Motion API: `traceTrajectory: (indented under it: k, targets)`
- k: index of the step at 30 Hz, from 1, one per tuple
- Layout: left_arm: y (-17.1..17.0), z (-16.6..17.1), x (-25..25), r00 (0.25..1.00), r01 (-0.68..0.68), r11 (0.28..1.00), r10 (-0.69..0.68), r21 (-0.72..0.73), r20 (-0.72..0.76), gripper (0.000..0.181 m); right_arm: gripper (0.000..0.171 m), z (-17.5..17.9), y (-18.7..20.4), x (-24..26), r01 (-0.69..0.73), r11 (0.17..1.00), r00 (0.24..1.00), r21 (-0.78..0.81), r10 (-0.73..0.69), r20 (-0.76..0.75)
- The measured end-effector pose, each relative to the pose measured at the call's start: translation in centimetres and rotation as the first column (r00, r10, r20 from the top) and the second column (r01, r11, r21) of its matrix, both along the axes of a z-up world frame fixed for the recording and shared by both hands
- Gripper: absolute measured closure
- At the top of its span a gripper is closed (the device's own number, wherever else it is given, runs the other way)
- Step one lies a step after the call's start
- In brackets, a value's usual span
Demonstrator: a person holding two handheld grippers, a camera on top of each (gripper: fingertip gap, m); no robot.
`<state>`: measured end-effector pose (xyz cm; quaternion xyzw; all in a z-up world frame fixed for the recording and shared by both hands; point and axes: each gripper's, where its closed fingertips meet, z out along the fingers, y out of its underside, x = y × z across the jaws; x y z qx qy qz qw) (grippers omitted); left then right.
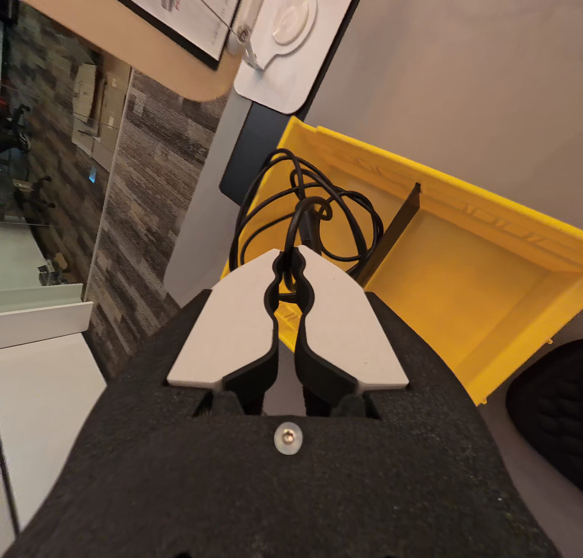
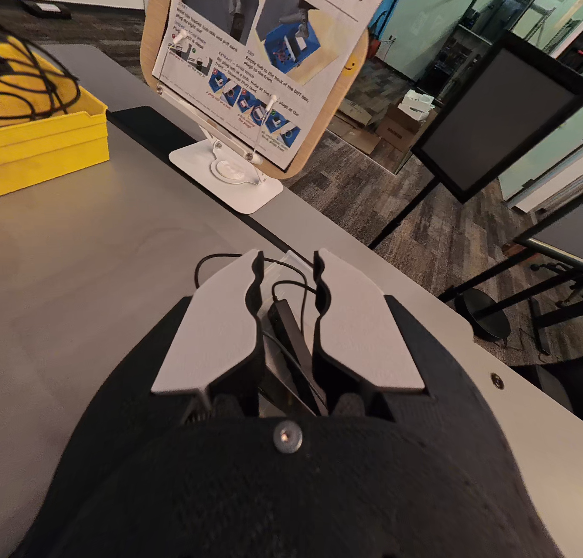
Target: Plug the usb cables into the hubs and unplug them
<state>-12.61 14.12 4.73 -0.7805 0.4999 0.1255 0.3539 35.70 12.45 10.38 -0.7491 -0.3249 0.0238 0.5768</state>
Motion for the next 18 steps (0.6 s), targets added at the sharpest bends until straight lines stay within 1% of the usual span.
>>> traceTrajectory:
  k: [2, 3, 5, 6, 7, 8, 9, 10, 11, 12, 13, 14, 15, 17, 18]
  targets:
    - [-0.1, 1.7, 0.6, 1.000, 0.008, 1.000, -0.007, 0.016, -0.017, 0.177, 0.140, -0.4, -0.1, -1.4, -0.055, 0.998, 0.998, -0.019, 0.055, 0.000]
    - [-0.2, 2.5, 1.1, 1.000, 0.015, 1.000, -0.014, 0.026, -0.024, 0.177, 0.140, -0.6, -0.2, -2.7, -0.107, 0.994, 0.994, -0.029, 0.107, -0.009]
    - [-0.5, 4.1, 1.9, 0.999, 0.030, 0.999, -0.029, 0.037, -0.034, 0.177, 0.140, -0.9, -0.7, -6.6, -0.257, 0.965, 0.965, -0.051, 0.253, -0.067]
    - [-0.7, 4.7, 2.3, 0.999, 0.036, 0.999, -0.035, 0.038, -0.036, 0.177, 0.140, -1.1, -1.3, -9.2, -0.356, 0.932, 0.931, -0.069, 0.347, -0.113]
    - [-0.9, 5.2, 2.8, 0.998, 0.044, 0.998, -0.042, 0.037, -0.036, 0.177, 0.140, -1.2, -2.2, -12.3, -0.468, 0.880, 0.876, -0.080, 0.450, -0.173]
    - [-1.2, 5.6, 3.2, 0.998, 0.054, 0.998, -0.052, 0.037, -0.034, 0.177, 0.140, -1.2, -3.4, -15.6, -0.585, 0.807, 0.794, -0.077, 0.552, -0.255]
    - [-1.4, 5.8, 3.5, 0.998, 0.059, 0.998, -0.058, 0.036, -0.036, 0.177, 0.141, -1.1, -4.8, -18.9, -0.692, 0.718, 0.691, -0.075, 0.629, -0.356]
    - [-1.5, 5.9, 3.8, 0.998, 0.059, 0.998, -0.057, 0.037, -0.038, 0.177, 0.141, -1.2, -6.3, -22.1, -0.776, 0.625, 0.587, -0.085, 0.665, -0.461]
    - [-1.5, 5.9, 4.0, 0.998, 0.057, 0.998, -0.056, 0.037, -0.036, 0.177, 0.141, -1.7, -7.6, -25.0, -0.838, 0.536, 0.498, -0.107, 0.667, -0.554]
    - [-1.6, 5.8, 4.3, 0.998, 0.059, 0.998, -0.058, 0.037, -0.030, 0.177, 0.140, -2.4, -8.9, -27.7, -0.883, 0.453, 0.424, -0.125, 0.654, -0.627]
    - [-1.7, 5.8, 4.7, 0.998, 0.063, 0.997, -0.063, 0.033, -0.023, 0.177, 0.140, -3.2, -9.9, -30.2, -0.908, 0.400, 0.374, -0.126, 0.636, -0.675]
    - [-1.7, 5.9, 5.0, 0.998, 0.065, 0.997, -0.064, 0.035, -0.023, 0.177, 0.138, -4.3, -10.2, -32.4, -0.907, 0.401, 0.369, -0.128, 0.610, -0.701]
    - [-1.7, 6.1, 5.2, 0.998, 0.065, 0.997, -0.064, 0.044, -0.029, 0.177, 0.132, -5.6, -9.9, -34.4, -0.891, 0.432, 0.391, -0.140, 0.575, -0.718]
    - [-1.7, 6.4, 5.7, 0.997, 0.065, 0.997, -0.063, 0.048, -0.033, 0.177, 0.119, -8.0, -9.3, -37.6, -0.851, 0.493, 0.454, -0.178, 0.523, -0.721]
    - [-1.7, 6.5, 6.0, 0.998, 0.062, 0.997, -0.060, 0.047, -0.035, 0.177, 0.111, -9.0, -8.8, -38.9, -0.822, 0.531, 0.498, -0.205, 0.497, -0.711]
